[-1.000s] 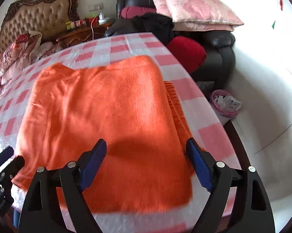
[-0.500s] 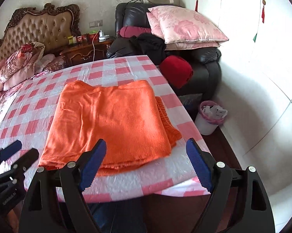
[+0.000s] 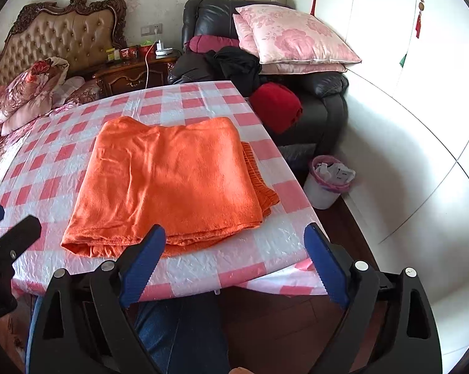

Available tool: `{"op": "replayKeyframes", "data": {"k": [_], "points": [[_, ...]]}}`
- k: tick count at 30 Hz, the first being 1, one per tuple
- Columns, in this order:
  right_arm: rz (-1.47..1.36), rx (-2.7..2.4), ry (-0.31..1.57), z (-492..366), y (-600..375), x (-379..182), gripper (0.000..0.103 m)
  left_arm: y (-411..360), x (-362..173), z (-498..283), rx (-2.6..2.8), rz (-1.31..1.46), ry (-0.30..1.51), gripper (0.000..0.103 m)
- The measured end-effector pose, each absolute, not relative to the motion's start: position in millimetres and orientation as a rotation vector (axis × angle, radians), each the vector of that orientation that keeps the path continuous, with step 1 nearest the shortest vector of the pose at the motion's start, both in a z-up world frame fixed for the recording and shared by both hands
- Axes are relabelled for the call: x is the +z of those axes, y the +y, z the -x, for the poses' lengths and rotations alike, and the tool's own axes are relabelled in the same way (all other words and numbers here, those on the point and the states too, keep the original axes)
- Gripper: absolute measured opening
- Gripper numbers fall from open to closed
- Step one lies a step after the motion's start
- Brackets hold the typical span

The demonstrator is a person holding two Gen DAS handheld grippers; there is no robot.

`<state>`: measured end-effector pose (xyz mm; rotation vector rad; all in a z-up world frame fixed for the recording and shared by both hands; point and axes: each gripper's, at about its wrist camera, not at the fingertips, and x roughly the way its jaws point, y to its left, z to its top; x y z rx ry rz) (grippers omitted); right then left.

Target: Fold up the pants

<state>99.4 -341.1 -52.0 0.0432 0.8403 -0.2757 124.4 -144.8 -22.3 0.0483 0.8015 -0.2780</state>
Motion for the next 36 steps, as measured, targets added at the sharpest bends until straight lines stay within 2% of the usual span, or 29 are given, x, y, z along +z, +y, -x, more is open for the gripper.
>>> {"op": "replayKeyframes", "data": {"k": [36], "points": [[-0.043,-0.264,0.841,-92.3,-341.3,-48.8,0.088,-151.2,-21.5,-118.6,-0.286,-0.034,0.830,0.101]]}}
